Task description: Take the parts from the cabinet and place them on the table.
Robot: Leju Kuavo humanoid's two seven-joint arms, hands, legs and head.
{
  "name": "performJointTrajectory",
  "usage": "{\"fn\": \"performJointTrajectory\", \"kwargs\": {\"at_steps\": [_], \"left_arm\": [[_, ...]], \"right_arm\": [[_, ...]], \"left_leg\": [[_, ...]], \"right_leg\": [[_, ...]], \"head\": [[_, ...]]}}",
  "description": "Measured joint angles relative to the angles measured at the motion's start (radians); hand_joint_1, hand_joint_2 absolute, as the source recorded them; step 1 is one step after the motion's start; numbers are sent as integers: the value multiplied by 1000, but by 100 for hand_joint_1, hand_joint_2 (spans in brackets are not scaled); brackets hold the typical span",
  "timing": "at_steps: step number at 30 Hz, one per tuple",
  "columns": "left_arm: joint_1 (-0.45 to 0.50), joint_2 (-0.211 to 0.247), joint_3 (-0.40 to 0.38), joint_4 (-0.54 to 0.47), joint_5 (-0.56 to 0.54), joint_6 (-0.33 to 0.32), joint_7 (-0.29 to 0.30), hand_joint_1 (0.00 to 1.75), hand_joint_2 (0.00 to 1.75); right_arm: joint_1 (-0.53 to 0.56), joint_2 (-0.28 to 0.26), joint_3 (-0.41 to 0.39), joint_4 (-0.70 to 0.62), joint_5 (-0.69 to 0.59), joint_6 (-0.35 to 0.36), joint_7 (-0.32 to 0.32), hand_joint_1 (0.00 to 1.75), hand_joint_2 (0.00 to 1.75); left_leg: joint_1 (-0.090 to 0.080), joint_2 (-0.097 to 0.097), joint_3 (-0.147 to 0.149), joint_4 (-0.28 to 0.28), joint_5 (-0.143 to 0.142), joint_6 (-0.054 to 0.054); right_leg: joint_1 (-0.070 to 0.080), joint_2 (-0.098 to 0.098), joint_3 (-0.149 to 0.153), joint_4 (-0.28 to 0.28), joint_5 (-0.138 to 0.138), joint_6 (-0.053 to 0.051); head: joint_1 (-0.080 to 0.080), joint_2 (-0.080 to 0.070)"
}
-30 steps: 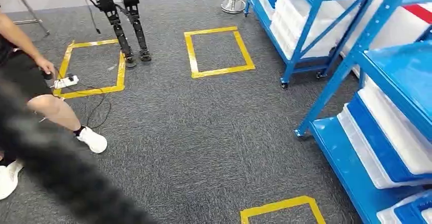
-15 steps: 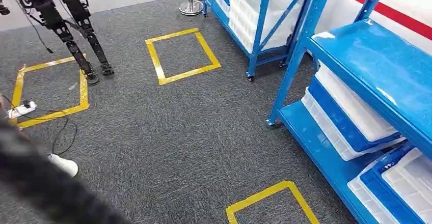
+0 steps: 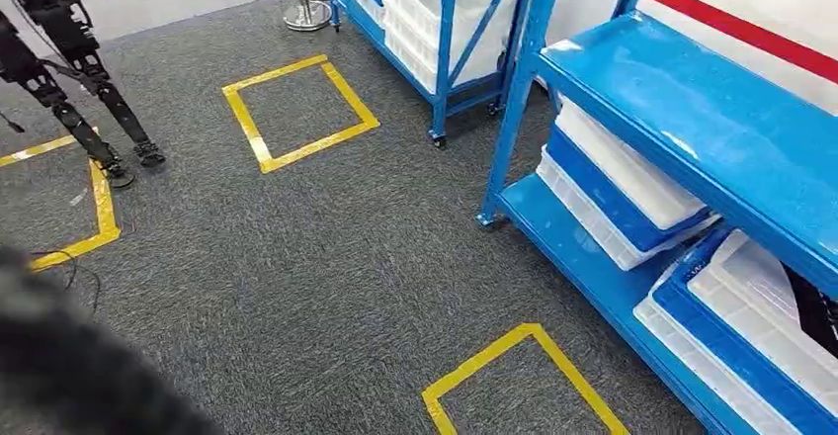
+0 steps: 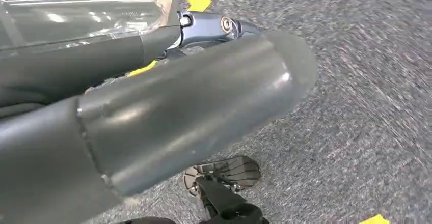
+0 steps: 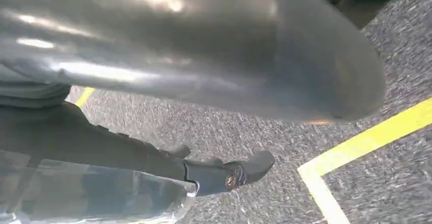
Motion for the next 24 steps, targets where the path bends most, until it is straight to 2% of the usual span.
{"fn": "performJointTrajectory", "kwargs": {"at_steps": [1, 2, 3, 4, 5, 6, 7, 8, 9, 10, 11, 12, 13, 14, 15, 16, 17, 19, 20, 21, 22, 23, 24], "left_arm": [[1, 0, 0, 0, 0, 0, -1, 0, 0], [1, 1, 0, 0, 0, -1, -2, 0, 0], [-2, 1, 0, 0, 0, -1, -2, 0, 0], [-6, -1, 0, -2, 0, -1, -2, 0, 0], [-9, -2, 0, -3, 0, -2, -2, 0, 0], [-11, -1, 0, -3, 0, -2, -3, 0, 0], [-9, -2, 0, -3, 0, -2, -3, 0, 0], [-5, -2, 0, -3, 0, -2, -3, 0, 0], [-2, -2, 0, -3, -1, -2, -3, 0, 0], [0, -2, 0, -2, -1, -2, -3, 0, 0], [0, -2, 0, -2, -1, -2, -3, 0, 0], [0, -2, 0, -2, -1, -2, -3, 0, 0], [0, -2, 0, -2, -1, -2, -3, 0, 0], [-1, -1, 0, -2, -1, -2, -3, 0, 0], [1, -1, 0, -2, -1, 0, -3, 0, 0], [0, -1, 0, -1, -1, 0, -3, 0, 0], [1, -1, 0, -1, -3, 2, -3, 0, 0], [-3, -2, 0, -2, -3, 5, -2, 0, 0], [-5, -5, 0, -2, -3, 8, -2, 0, 0], [-6, -4, 0, -2, -3, 10, -2, 0, 0], [-6, -3, 0, -2, -3, 14, -3, 0, 0], [-4, -3, 0, -2, -3, 18, -3, 0, 0], [-2, -3, 0, -2, -3, 18, -3, 0, 0]], "right_arm": [[-5, 0, 0, 0, 0, 0, 0, 0, 0], [-7, 1, 0, 0, 0, 0, 0, 0, 0], [-5, 1, 0, 0, 0, 0, 0, 0, 0], [-2, 0, 0, 0, 0, 0, 0, 0, 0], [-1, 0, 0, 0, 1, 0, 0, 0, 0], [-1, -1, 0, 0, 1, 0, 0, 0, 0], [-2, -2, 0, 0, 2, -1, 0, 0, 0], [-2, -1, 0, 0, 3, -1, 0, 0, 0], [-3, 0, 0, 0, 3, -1, 0, 0, 0], [-2, 1, 0, 0, 3, -1, 0, 0, 0], [0, 1, 0, 0, 3, -1, 0, 0, 0], [2, 1, 0, 0, 3, -1, 0, 0, 0], [2, 1, 0, 0, 3, -1, 0, 0, 0], [1, 2, 0, 0, 3, 0, 0, 0, 0], [0, 2, 0, 0, 3, -1, 0, 0, 0], [-5, 2, 0, 0, 3, -1, 0, 0, 0], [-5, 3, 0, 0, 3, -1, 0, 0, 0], [1, 2, 0, 0, 5, -1, 0, 0, 0], [3, 1, 0, 0, 5, -1, 0, 0, 0], [3, 0, 0, 0, 6, -1, -1, 0, 0], [1, 0, 0, 0, 6, -1, -3, 0, 0], [-1, 1, 0, 0, 7, -4, -9, 0, 0], [-2, 1, 0, 0, 11, -6, -16, 0, 0]], "left_leg": [[-4, 14, 3, 2, -8, -11], [-3, 22, 8, 1, -10, -17], [0, 37, 14, 0, -12, -24], [3, 53, 21, -1, -14, -31], [14, 33, 19, 10, -22, -40], [15, -27, 9, 42, -50, -44], [16, -67, -18, 105, -94, -43], [16, -91, -58, 194, -141, -45], [16, -101, -96, 273, -174, -47], [16, -104, -121, 319, -180, -47], [16, -105, -123, 314, -162, -47], [17, -106, -107, 270, -125, -46], [21, -114, -67, 179, -68, -44], [25, -137, -31, 99, -27, -45], [32, -207, -10, 38, -13, -43], [30, -210, -8, 25, -17, -43], [26, -193, -9, 26, -16, -40], [15, -171, -4, 23, -14, -22], [24, -155, 0, 4, -1, -6], [21, -144, 4, -3, 4, 0], [20, -134, 2, -4, 7, 6], [18, -120, 1, -4, 7, 7], [15, -106, -1, -3, 7, 7]], "right_leg": [[10, 0, 2, -2, 12, -3], [5, 14, 4, 1, 14, -14], [11, 30, -6, 1, 13, -18], [12, 45, -6, -3, 15, -27], [-17, 58, 9, -8, 21, -38], [-11, 67, 7, -7, 22, -41], [-10, 74, 5, -7, 28, -58], [-6, 89, 3, -7, 28, -60], [-3, 105, 0, -6, 30, -63], [-1, 122, 0, -6, 30, -63], [0, 137, 0, -5, 30, -63], [0, 151, 1, -3, 30, -62], [-1, 169, 3, -1, 30, -62], [-1, 180, 3, 2, 30, -61], [0, 192, -4, 5, 31, -59], [11, 205, -10, 13, 28, -49], [6, 213, -15, 8, 33, -41], [1, 237, -29, -1, 39, -21], [9, 238, -28, 6, 40, -13], [7, 181, -41, 32, 25, -19], [8, 145, -70, 86, -10, -28], [7, 125, -108, 161, -49, -35], [5, 116, -145, 238, -82, -37]], "head": [[-1, 0], [-7, 0], [-8, 0], [-7, 0], [-9, 0], [-13, 0], [-13, 0], [-13, 0], [-13, 0], [-13, 0], [-13, 0], [-14, 0], [-14, 0], [-14, 0], [-15, 0], [-14, 0], [-16, 0], [-16, 0], [-15, 0], [-16, 0], [-13, 0], [-14, 0], [-14, 0]]}}
